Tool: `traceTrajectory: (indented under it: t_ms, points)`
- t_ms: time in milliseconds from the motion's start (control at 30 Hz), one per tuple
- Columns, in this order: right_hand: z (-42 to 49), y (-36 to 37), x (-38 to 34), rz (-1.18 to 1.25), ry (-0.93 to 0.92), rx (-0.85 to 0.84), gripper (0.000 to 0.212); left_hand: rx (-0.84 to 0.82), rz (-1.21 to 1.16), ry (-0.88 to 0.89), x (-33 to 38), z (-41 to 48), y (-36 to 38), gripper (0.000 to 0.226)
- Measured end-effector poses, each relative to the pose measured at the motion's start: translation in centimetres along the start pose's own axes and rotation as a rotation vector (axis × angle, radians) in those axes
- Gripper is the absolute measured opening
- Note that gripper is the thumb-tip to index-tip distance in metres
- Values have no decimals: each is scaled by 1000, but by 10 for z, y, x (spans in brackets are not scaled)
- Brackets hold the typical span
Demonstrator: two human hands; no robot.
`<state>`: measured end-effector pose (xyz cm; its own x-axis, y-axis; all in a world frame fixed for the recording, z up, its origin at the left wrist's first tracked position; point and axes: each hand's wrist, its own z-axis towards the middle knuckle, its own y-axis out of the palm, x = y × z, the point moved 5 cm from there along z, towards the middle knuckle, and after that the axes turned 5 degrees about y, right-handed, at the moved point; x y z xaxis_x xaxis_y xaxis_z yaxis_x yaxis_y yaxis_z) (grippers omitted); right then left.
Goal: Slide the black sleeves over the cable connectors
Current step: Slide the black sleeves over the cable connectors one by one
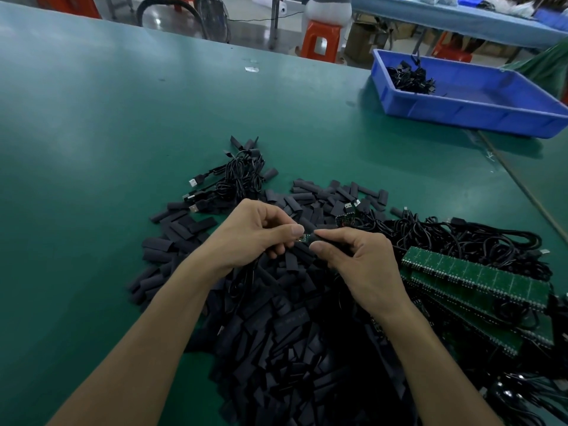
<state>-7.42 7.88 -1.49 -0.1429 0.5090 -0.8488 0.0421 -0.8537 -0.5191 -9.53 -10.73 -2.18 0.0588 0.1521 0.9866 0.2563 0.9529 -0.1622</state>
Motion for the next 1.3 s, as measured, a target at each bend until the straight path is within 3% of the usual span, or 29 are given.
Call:
traceTrajectory:
  t_ms: [167,333,567,800,1067,1300]
  points:
    - [-1,0,-4,73,-44,-87,39,-35,-82,-12,-1,-1,4,13]
    - [-3,2,-4,69,-77,-66,39,-5,-93,-7,-4,0,5,30]
    - [-4,-1,0,-3,-98,75,22,-18,168,-43,-8,0,1,41]
    - [-5,-1,-2,-72,-164,126,20,-93,179,-71,-9,-1,1,35]
    - [-3,-4,-5,-73,-195,45,33,-80,205,2,-8,1,4,37]
    - [-3,-2,-7,-120,-250,56,30,-129,283,62,-6,3,10,34]
